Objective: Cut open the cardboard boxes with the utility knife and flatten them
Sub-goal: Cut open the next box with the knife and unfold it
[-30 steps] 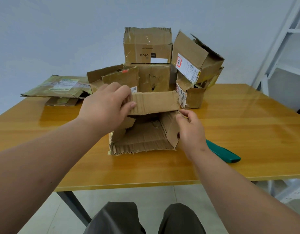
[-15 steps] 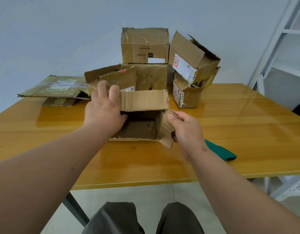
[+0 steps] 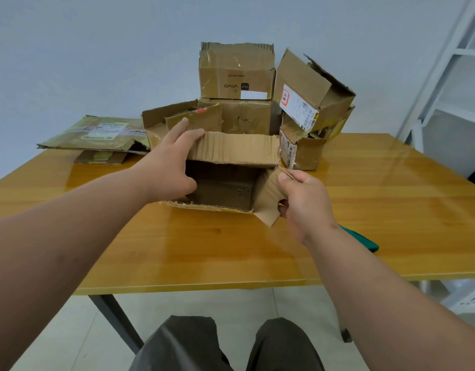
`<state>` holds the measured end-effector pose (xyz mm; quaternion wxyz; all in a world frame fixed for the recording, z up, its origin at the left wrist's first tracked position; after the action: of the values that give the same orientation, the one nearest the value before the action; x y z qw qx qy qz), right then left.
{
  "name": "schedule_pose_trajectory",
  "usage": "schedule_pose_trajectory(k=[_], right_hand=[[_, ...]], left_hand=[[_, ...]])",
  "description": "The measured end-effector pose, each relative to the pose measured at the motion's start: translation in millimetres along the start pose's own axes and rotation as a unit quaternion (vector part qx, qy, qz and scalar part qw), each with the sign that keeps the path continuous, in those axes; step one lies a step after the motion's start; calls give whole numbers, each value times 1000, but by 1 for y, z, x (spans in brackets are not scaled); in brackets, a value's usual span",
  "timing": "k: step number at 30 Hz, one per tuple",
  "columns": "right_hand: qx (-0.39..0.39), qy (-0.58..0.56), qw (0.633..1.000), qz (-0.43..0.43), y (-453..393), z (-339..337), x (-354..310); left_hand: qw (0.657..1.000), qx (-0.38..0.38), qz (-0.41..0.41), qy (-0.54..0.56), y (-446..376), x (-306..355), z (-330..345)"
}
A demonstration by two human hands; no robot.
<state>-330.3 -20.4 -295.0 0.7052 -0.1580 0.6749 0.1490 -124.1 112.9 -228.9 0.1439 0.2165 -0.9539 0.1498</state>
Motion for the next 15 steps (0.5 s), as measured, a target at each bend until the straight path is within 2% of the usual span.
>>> schedule_pose_trajectory(k=[8, 11, 15], right_hand=[[16, -44, 999, 22, 0, -5, 3], [35, -72, 996, 45, -1, -10, 10], [78, -148, 978, 124, 0, -18, 25]], left_hand=[[992, -120, -5, 27, 7, 5, -10], [992, -129, 2, 8, 12, 12, -5], [992, -129, 7, -2, 18, 23, 17]])
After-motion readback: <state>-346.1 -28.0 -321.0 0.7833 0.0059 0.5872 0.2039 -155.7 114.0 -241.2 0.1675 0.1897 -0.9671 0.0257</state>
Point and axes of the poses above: each hand's wrist, its own y-axis away from the middle knuckle, its own z-axis out of the palm, x = y × z, the point moved 7 cm from there along -y, towards the middle knuckle, and after that the axes turned 1 degree about -z, right-handed, at the moved point
